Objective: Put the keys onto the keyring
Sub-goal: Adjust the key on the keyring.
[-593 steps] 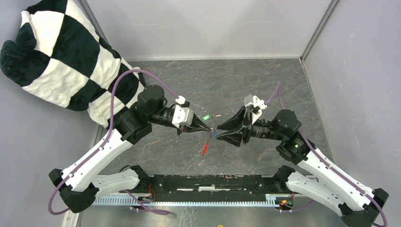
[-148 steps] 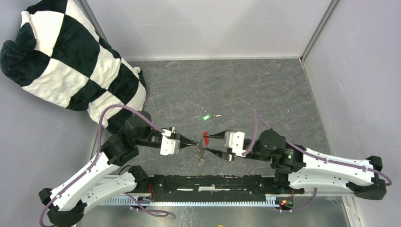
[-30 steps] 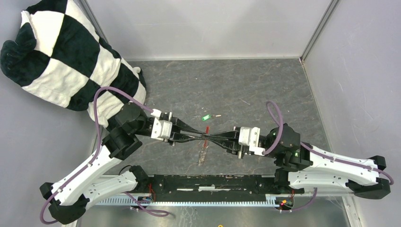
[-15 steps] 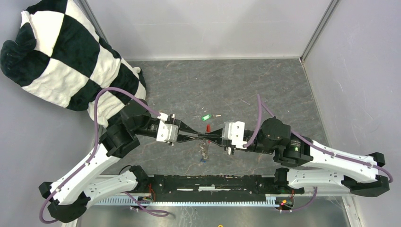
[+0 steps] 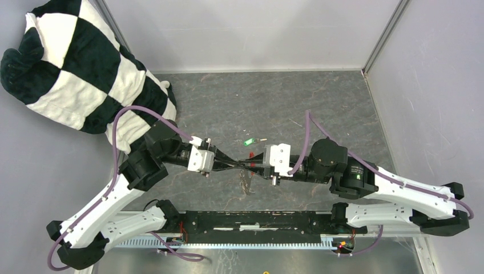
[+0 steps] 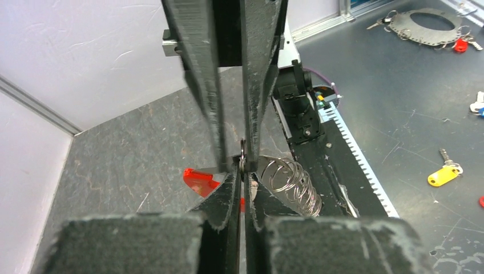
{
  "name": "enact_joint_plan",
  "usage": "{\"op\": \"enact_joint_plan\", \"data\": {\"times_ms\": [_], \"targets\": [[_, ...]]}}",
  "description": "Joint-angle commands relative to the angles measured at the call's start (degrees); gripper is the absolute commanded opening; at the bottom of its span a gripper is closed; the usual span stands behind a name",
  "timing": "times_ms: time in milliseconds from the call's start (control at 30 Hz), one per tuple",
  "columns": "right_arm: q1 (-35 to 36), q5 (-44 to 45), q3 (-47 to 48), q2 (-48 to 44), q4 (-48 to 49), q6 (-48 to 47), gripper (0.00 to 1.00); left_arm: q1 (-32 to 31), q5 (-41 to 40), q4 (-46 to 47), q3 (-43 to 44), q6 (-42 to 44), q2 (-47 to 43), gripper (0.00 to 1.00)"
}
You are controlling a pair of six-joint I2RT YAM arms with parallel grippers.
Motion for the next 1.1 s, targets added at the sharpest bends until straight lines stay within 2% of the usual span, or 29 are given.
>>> {"op": "enact_joint_plan", "data": {"times_ms": [0, 67, 200, 300, 467, 667, 933, 1000, 1067], "targets": [[-0.08, -2.34, 0.39, -1.68, 6.17, 1.86, 0.33, -0.33, 3.03, 5.52, 0.28, -1.99, -0.44, 0.02], [-0.02, -2.13, -2.94, -5.53, 10.29, 1.7, 0.47, -0.33, 3.03, 5.23, -0.3, 0.01, -0.93, 0.02], [-0.08, -0.93, -11.21, -14.39, 18.52, -0.8, 0.58, -0.33, 3.48, 2.04, -0.1, 9.24, -1.95, 0.02], [-0.06, 0.17, -15.47, -18.25, 20.36, -1.46, 0.6, -0.33, 5.01, -1.32, 0.9, 17.08, -1.76, 0.02], [-0.04, 0.1, -17.52, -18.66, 19.54, -2.32, 0.59, -0.65, 5.59, -6.81, -0.42, 36.49, -3.58, 0.02], [-0.04, -1.7, -16.91, -15.88, 18.21, -3.97, 0.55, -0.77, 5.44, -8.06, -0.42, 44.02, -4.27, 0.02], [-0.08, -5.07, -16.91, -14.32, 18.72, -4.28, 0.53, -0.86, 6.28, -8.01, -0.21, 43.3, -4.89, 0.02], [-0.03, -6.34, -16.69, -13.76, 18.91, -4.21, 0.52, -0.86, 6.36, -6.7, 0.69, 37.17, -4.06, 0.02], [-0.05, -7.29, -16.22, -13.0, 18.71, -4.13, 0.53, -0.85, 5.79, -0.93, 1.01, 25.72, -3.26, 0.02]]}}
